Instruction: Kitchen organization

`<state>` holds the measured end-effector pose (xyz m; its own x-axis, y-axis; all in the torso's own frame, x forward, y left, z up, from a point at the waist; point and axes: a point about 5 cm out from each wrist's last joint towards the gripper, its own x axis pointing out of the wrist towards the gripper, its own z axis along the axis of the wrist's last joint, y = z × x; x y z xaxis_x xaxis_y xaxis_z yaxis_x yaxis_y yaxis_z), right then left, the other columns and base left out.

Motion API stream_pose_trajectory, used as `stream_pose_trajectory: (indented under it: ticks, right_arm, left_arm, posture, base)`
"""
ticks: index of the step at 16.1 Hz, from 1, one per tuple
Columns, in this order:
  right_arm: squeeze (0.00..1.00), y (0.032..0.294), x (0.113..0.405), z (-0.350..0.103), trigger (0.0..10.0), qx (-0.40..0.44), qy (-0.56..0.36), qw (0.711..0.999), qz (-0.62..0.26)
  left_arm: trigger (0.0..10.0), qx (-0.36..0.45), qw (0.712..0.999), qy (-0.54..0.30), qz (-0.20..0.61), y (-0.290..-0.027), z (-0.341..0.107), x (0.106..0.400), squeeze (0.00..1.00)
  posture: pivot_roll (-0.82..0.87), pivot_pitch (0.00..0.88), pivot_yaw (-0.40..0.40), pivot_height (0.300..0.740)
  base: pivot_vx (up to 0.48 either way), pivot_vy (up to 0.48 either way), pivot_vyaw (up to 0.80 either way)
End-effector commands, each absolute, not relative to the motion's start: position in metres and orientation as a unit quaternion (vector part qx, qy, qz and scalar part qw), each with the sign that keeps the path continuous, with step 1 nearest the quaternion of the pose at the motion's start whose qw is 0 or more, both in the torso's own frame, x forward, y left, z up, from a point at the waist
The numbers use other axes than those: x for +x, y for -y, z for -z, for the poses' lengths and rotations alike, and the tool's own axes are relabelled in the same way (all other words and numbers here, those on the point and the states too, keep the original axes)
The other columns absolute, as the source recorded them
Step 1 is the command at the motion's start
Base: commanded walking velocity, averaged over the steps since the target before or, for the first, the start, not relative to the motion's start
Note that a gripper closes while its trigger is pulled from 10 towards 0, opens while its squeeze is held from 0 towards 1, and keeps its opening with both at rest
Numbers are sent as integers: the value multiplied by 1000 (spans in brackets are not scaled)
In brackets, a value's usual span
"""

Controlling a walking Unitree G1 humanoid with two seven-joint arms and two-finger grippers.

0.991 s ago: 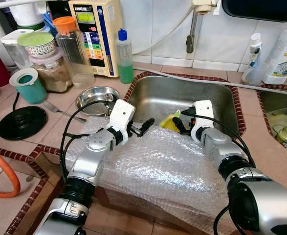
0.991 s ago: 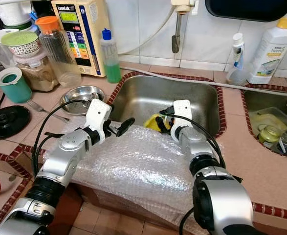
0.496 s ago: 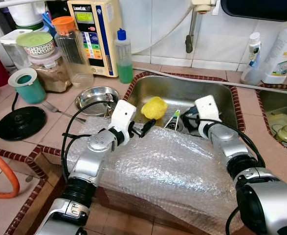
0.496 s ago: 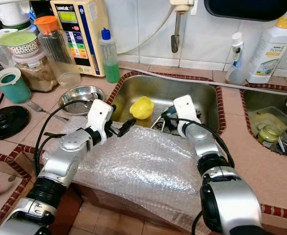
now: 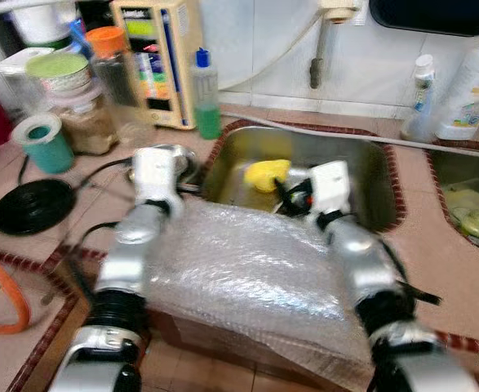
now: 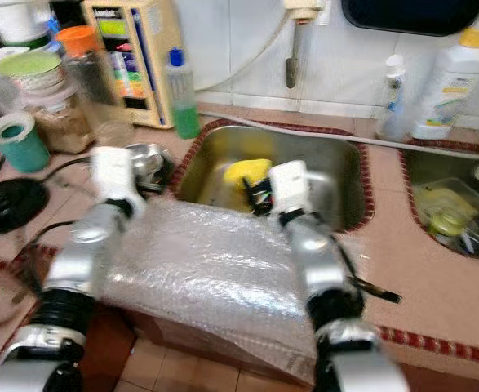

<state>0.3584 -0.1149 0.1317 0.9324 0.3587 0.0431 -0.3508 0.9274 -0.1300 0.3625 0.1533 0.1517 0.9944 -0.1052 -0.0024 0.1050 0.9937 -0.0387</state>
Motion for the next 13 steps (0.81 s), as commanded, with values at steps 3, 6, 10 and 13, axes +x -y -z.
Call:
stream_pose_trajectory:
  ticks: [3, 6, 10, 13]
  right_arm:
    - [0, 117, 354, -135, 10000, -59, 43, 981, -180]
    - [0, 120, 352, -140, 10000, -56, 46, 983, -168]
    - [0, 121, 349, -142, 10000, -56, 46, 984, -163]
    - [0, 121, 348, -143, 10000, -59, 44, 984, -159]
  left_arm:
    - [10000, -45, 999, 7, 21, -162, -159, 368, 0]
    - [10000, -54, 998, 8, 17, -161, -160, 369, 0]
    - [10000, -68, 998, 1, 13, -162, -159, 371, 0]
    - [10000, -67, 998, -1, 13, -162, -159, 372, 0]
  posture:
    - [86, 0, 58, 740]
    - [85, 0, 62, 740]
    - [86, 0, 61, 740]
    - [86, 0, 61, 740]
  base:
    - [0, 0, -431]
    - [0, 0, 0]
    - [0, 140, 0]
    - [0, 131, 0]
